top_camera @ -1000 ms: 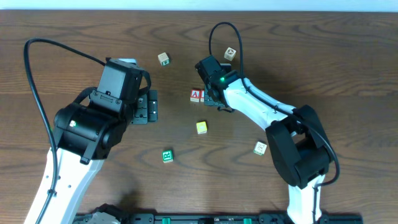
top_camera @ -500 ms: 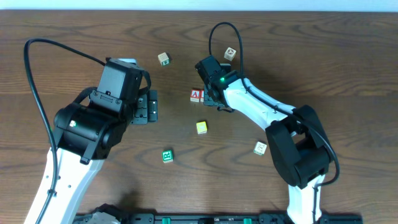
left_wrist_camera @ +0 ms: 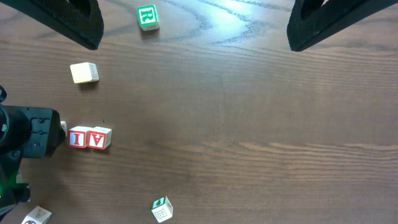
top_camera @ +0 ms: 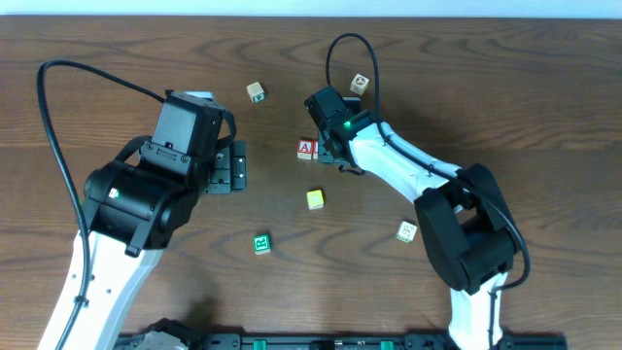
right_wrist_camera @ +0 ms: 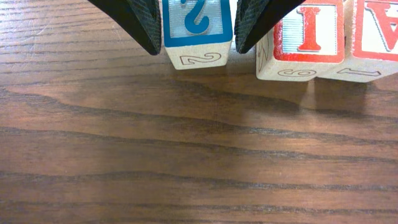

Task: Spell out Ai2
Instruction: 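Align the held '2' block to the right of the 'I' block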

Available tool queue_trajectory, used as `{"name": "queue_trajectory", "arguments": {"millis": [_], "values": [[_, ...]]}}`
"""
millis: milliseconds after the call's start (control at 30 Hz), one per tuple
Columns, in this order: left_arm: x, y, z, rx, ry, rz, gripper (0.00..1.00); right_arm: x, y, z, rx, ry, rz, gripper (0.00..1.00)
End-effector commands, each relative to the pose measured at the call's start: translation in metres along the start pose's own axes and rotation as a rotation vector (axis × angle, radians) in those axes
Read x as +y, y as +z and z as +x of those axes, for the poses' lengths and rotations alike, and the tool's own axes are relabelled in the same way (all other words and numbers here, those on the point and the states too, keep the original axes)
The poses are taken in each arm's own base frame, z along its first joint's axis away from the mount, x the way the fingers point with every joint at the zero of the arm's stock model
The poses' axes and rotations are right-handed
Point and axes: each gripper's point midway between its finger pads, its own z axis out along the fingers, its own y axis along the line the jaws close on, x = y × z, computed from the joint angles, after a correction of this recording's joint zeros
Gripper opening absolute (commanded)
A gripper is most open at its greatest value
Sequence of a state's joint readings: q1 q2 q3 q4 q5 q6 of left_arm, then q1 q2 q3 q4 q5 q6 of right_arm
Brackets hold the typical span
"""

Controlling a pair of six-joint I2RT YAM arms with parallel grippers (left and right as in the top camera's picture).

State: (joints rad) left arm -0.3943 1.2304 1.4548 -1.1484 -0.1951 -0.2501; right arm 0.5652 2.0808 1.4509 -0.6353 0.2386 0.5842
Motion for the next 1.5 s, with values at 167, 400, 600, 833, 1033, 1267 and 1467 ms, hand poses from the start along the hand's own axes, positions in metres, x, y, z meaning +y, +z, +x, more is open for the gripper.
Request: {"name": "queue_trajectory", "arguments": {"millis": [167, 400, 600, 833, 1033, 1267, 1467], "values": [[0.003, -0.002, -0.002, -0.009, -0.002, -0.014, 0.95, -0.004, -0.01, -0.011, -0.048, 0.018, 0.008, 0.39], [0.003, -0.002, -0.002, -0.009, -0.002, -0.014, 0.95, -0.028, -0.054, -0.034, -0.16, 0.038, 0.089, 0.41], [0.003, -0.002, -0.002, -0.009, -0.002, -0.014, 0.95, -0.045, -0.063, -0.024, -0.13, 0.06, 0.156, 0.4], [0.003, -0.002, -0.002, -0.009, -0.002, -0.014, 0.95, -0.059, -0.047, 0.005, -0.068, 0.098, 0.2, 0.41], [0.003, -0.002, -0.002, -0.009, -0.002, -0.014, 0.95, -0.063, -0.028, 0.021, -0.061, 0.122, 0.195, 0.4], [0.003, -0.002, -0.002, -0.009, -0.002, -0.014, 0.95, -0.057, -0.021, 0.014, -0.095, 0.148, 0.15, 0.39], [0.003, -0.002, -0.002, -0.009, -0.002, -0.013, 0.95, -0.057, -0.014, 0.015, -0.09, 0.149, 0.154, 0.38]]}}
